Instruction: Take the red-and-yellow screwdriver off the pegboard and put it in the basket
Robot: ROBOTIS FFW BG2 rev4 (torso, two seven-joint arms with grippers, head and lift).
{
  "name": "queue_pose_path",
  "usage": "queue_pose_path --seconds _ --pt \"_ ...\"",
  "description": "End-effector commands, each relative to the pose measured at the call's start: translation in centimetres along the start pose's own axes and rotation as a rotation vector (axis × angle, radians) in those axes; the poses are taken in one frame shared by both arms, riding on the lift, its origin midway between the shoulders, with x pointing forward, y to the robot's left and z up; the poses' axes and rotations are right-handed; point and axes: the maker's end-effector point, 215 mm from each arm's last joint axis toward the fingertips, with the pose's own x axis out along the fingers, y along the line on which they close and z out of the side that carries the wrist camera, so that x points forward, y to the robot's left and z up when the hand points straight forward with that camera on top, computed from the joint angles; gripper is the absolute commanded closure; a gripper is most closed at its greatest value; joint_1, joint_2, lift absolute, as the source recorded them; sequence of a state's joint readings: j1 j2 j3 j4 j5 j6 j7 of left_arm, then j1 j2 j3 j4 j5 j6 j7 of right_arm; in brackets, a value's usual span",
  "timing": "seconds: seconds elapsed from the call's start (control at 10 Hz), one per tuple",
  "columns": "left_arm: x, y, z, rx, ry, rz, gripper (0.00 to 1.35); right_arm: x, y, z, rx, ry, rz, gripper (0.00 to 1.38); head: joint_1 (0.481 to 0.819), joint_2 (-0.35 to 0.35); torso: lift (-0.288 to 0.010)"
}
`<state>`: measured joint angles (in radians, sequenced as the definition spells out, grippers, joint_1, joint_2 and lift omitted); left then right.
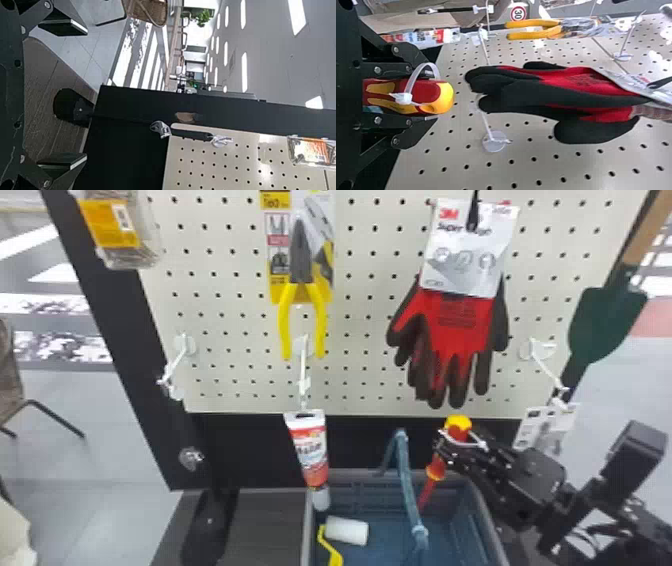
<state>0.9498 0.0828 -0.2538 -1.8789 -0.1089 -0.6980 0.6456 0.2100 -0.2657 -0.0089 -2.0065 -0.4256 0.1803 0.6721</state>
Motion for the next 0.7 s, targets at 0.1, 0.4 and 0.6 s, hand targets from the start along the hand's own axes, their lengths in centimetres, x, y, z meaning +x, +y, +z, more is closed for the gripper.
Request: queue_pose_path --seconds 0.1,0.4,0.6 --pt "0.1 -0.1 0.0 -0.001 -0.002 0.000 0.18 -0.4 -0.9 -2.4 0.022 0.032 -0.012 1.20 0.549 0.000 -0.100" --pt "0.1 -0.1 0.0 -0.001 -0.002 0.000 0.18 -1.2 -2.1 -5.7 0.067 0.061 -0.037 1.20 0.549 0.000 -0.100" --pt "0.0 0.0 0.0 -0.002 0.000 -0.001 0.18 -1.8 -3.3 -8.8 0.116 0.081 -0.075 1.20 0.549 0.000 -0.100"
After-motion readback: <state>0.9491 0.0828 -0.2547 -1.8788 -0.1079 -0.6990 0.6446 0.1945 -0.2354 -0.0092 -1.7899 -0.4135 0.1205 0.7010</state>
